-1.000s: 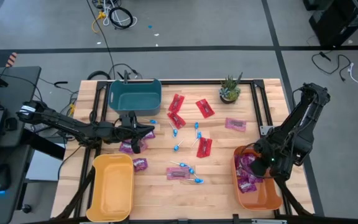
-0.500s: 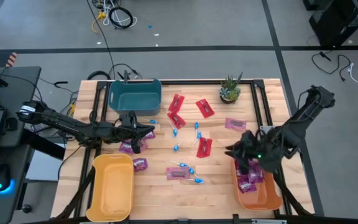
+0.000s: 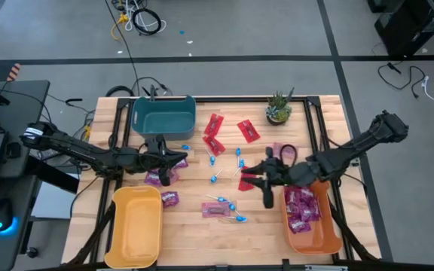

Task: Sort candy
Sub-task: Put the purple candy into the orange bin

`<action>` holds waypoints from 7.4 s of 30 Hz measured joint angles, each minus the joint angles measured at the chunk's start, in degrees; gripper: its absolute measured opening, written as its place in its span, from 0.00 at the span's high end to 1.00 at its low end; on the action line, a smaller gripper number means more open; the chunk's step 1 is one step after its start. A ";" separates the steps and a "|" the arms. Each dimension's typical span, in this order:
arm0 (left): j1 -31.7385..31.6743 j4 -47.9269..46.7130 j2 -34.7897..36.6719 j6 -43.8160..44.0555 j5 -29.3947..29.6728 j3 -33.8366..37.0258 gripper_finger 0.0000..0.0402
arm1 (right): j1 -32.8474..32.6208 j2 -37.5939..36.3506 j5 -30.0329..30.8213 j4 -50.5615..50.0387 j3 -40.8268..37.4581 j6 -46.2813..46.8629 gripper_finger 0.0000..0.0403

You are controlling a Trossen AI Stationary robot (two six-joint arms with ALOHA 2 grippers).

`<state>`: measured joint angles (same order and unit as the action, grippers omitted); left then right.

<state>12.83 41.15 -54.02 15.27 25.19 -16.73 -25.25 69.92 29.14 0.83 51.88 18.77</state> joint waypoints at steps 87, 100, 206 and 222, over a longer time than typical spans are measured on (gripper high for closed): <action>-6.52 -57.86 0.02 32.79 5.69 0.02 1.00 | 24.74 46.95 -16.25 28.20 14.94 0.78 0.89; -6.52 -57.83 0.02 32.76 5.69 0.02 1.00 | 27.87 55.24 -23.30 27.84 23.02 0.94 1.00; -8.75 -61.46 3.10 35.89 7.35 0.02 1.00 | 26.05 70.75 -19.64 26.13 35.17 -2.26 1.00; -8.71 -57.64 3.08 29.66 -2.55 0.02 1.00 | 22.97 61.49 -26.43 0.23 34.92 -0.77 1.00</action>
<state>4.12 -16.49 -50.94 44.93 22.63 -16.71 -2.28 131.41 2.71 1.06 86.79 18.00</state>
